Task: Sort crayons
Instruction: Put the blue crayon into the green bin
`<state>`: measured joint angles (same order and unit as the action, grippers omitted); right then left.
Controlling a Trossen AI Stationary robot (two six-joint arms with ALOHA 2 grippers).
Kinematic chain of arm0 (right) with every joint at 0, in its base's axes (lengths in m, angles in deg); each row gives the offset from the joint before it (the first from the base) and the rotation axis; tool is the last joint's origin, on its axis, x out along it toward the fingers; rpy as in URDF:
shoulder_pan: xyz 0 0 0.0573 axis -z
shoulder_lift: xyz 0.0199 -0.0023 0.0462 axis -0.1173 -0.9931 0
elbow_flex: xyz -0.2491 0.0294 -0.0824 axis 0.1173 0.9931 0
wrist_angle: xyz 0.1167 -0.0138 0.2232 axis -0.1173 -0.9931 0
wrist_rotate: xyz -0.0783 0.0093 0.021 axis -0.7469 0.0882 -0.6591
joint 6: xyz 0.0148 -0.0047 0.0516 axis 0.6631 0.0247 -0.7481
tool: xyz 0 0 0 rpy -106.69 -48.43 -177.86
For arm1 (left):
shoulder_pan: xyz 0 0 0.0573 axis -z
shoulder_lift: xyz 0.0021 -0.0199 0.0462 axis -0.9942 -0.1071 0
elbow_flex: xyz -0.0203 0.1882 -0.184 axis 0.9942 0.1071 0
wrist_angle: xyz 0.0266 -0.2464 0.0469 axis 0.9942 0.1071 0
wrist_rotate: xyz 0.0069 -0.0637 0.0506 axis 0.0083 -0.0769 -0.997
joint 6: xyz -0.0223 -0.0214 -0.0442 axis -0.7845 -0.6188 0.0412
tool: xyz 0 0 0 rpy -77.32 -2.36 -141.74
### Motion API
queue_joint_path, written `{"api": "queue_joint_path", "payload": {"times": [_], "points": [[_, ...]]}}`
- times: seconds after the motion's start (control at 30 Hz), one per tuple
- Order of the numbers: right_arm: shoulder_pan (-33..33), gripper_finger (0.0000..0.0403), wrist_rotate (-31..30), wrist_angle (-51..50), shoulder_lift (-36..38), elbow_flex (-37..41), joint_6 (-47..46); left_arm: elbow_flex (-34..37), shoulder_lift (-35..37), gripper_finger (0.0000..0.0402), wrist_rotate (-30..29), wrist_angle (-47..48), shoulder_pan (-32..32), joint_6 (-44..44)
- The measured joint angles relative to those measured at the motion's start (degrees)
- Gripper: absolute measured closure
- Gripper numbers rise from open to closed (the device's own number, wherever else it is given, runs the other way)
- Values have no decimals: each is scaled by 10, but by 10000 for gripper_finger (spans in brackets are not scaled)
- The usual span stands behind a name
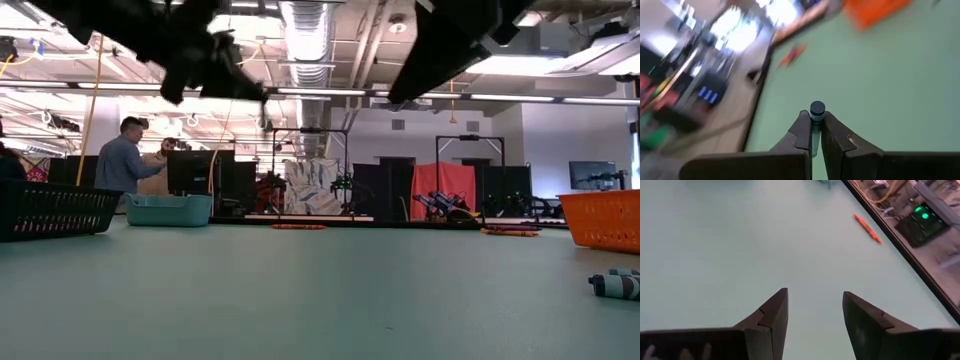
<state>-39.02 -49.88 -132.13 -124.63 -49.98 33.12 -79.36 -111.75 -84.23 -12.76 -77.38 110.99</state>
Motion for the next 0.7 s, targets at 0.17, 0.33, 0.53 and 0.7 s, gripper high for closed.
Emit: {"api": "queue_joint_path", "payload": {"times": [0.17,0.33,0.53,0.7], "points": [[-3,222,1,-16,0,20,-13,0,79,401,-9,147,-112,21],[-3,223,4,-13,-1,51,-30,0,121,401,14,237,-239,51],[-3,223,15,-14,-1,72,-49,0,123,401,70,278,-388,90],[-7,223,18,-13,-1,73,-53,-12,95,401,103,274,-476,88]]}}
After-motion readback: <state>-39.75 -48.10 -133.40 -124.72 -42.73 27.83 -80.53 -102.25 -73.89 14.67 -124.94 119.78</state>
